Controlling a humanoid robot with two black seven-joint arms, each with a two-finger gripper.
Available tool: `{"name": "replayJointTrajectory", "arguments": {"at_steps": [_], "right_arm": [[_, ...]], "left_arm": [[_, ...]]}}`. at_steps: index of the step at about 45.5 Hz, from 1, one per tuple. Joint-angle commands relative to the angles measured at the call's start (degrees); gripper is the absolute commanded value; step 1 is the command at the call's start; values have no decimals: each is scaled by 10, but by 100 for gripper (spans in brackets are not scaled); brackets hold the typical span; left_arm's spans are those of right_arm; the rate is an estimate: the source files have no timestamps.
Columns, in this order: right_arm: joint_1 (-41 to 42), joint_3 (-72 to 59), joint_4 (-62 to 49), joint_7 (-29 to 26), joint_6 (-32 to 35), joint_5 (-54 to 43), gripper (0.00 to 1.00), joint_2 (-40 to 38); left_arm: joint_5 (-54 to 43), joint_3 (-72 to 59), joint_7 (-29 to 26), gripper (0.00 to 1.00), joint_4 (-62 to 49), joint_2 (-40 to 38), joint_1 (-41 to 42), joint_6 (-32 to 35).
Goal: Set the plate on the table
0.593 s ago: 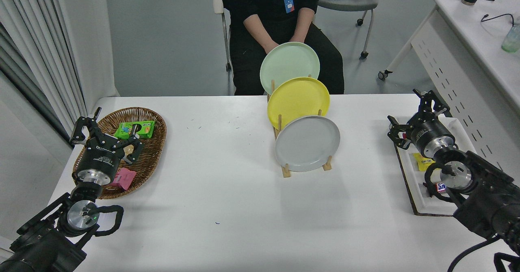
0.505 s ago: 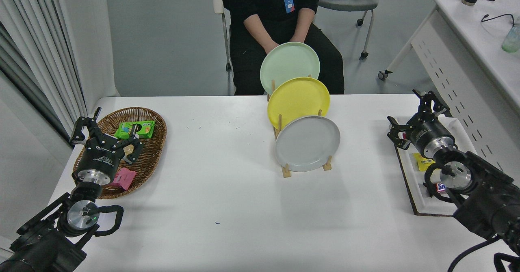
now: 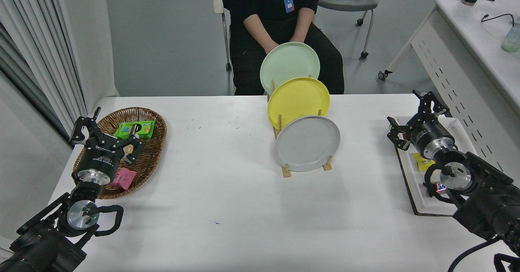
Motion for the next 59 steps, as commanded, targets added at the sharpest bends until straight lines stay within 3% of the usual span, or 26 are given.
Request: {"name": "replayJointTrajectory", "arguments": {"at_steps": [1,39,50,59], "right_arm": [[5,0,-2,0,-3,0,100,0],[11,-31,71,-1,1,9,100,-28],[7,-130,173,-1,-2,18,100,-77],[5,-210,247,-1,-2,103,100,-117]], "left_arm": [[0,0,0,98,0,0,0,0],[0,0,0,98,0,0,0,0],[0,0,0,98,0,0,0,0],[0,0,0,98,0,0,0,0]]}}
